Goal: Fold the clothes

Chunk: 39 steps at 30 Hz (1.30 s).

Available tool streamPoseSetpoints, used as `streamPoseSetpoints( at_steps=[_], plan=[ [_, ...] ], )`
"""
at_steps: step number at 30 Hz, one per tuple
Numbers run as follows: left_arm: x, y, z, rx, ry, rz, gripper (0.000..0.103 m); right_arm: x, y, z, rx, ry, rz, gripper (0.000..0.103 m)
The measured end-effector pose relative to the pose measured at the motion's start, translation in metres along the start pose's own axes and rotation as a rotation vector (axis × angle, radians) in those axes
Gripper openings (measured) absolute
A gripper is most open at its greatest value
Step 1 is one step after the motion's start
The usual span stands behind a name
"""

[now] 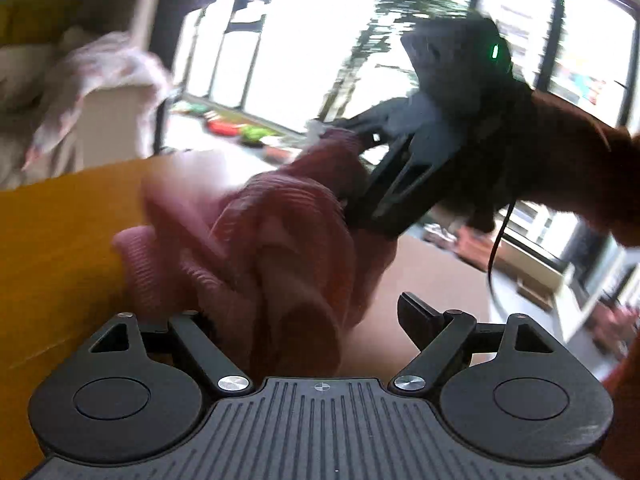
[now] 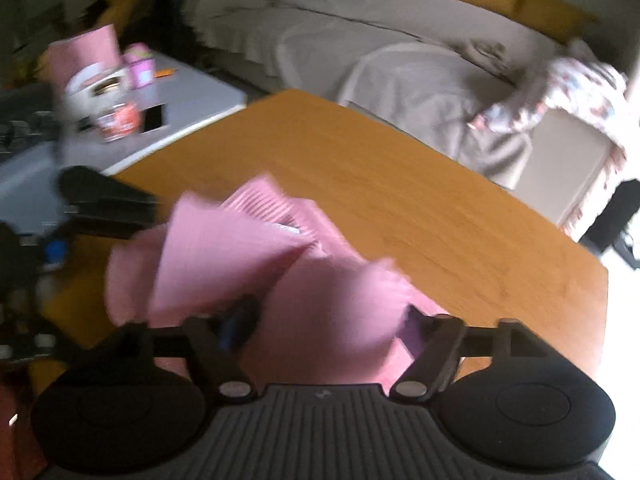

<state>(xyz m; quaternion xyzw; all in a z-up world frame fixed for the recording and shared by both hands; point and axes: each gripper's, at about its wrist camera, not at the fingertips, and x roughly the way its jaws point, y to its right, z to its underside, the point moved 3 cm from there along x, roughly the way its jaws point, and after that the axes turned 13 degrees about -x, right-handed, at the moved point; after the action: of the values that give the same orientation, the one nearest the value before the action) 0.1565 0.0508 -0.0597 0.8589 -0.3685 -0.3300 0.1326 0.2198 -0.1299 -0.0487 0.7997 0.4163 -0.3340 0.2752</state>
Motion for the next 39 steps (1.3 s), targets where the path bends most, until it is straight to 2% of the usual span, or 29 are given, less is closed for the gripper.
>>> streamPoseSetpoints(
  at_steps=[1, 2, 7, 9, 10, 11, 13, 14, 17, 19, 20, 22, 24, 26, 29, 31, 34, 36, 38, 39],
  plan=[
    [-0.001, -0.005, -0.001, -0.017, 0.001, -0.014, 0.087, 0.005, 0.006, 0.002, 0.031, 0.015, -0.006, 0.09],
    [-0.003, -0.008, -0.001, -0.031, 0.002, -0.025, 0.087, 0.006, 0.012, 0.005, 0.058, 0.029, -0.009, 0.091],
    [-0.016, -0.023, -0.029, -0.104, 0.093, -0.07, 0.091, -0.027, 0.022, 0.029, 0.197, 0.163, 0.056, 0.09],
    [-0.02, -0.027, -0.046, -0.099, 0.132, -0.098, 0.091, -0.044, 0.025, 0.042, 0.257, 0.233, 0.096, 0.07],
    [-0.019, -0.027, -0.053, -0.081, 0.142, -0.124, 0.091, -0.05, 0.028, 0.048, 0.283, 0.25, 0.124, 0.056],
    [-0.018, -0.028, -0.058, -0.065, 0.149, -0.15, 0.091, -0.056, 0.03, 0.054, 0.309, 0.261, 0.155, 0.052],
    [-0.019, -0.034, -0.068, -0.074, 0.167, -0.172, 0.093, -0.051, 0.03, 0.069, 0.322, 0.234, 0.241, 0.052],
    [-0.018, -0.037, -0.072, -0.096, 0.165, -0.15, 0.095, -0.045, 0.029, 0.075, 0.326, 0.208, 0.275, 0.052],
    [-0.012, -0.039, -0.078, -0.159, 0.131, -0.039, 0.101, -0.024, 0.027, 0.098, 0.403, 0.17, 0.296, 0.052],
    [-0.003, -0.026, -0.071, -0.108, 0.075, 0.012, 0.102, -0.025, 0.027, 0.103, 0.437, 0.196, 0.31, 0.054],
    [0.002, -0.021, -0.069, -0.067, 0.054, 0.007, 0.103, -0.026, 0.026, 0.105, 0.453, 0.212, 0.318, 0.058],
    [0.018, -0.014, -0.063, 0.023, 0.023, -0.079, 0.103, -0.038, 0.023, 0.107, 0.497, 0.258, 0.324, 0.066],
    [0.034, -0.021, -0.068, 0.034, 0.022, -0.171, 0.103, -0.05, 0.019, 0.109, 0.542, 0.306, 0.329, 0.073],
    [0.041, -0.035, -0.077, -0.03, 0.047, -0.21, 0.103, -0.063, 0.012, 0.112, 0.586, 0.358, 0.318, 0.088],
    [0.039, -0.058, -0.096, -0.159, 0.121, -0.239, 0.103, -0.077, -0.004, 0.121, 0.658, 0.408, 0.266, 0.097],
    [0.036, -0.068, -0.106, -0.19, 0.146, -0.257, 0.103, -0.069, -0.014, 0.127, 0.744, 0.4, 0.22, 0.1],
    [0.03, -0.071, -0.111, -0.195, 0.14, -0.247, 0.103, -0.044, -0.024, 0.136, 0.865, 0.38, 0.143, 0.1],
    [0.022, -0.068, -0.107, -0.186, 0.129, -0.222, 0.103, -0.031, -0.024, 0.134, 0.872, 0.374, 0.124, 0.098],
    [0.008, -0.062, -0.102, -0.175, 0.116, -0.197, 0.103, -0.025, -0.018, 0.127, 0.817, 0.374, 0.139, 0.077],
    [0.001, -0.061, -0.099, -0.17, 0.111, -0.188, 0.103, -0.024, -0.011, 0.122, 0.774, 0.367, 0.157, 0.077]
  ],
)
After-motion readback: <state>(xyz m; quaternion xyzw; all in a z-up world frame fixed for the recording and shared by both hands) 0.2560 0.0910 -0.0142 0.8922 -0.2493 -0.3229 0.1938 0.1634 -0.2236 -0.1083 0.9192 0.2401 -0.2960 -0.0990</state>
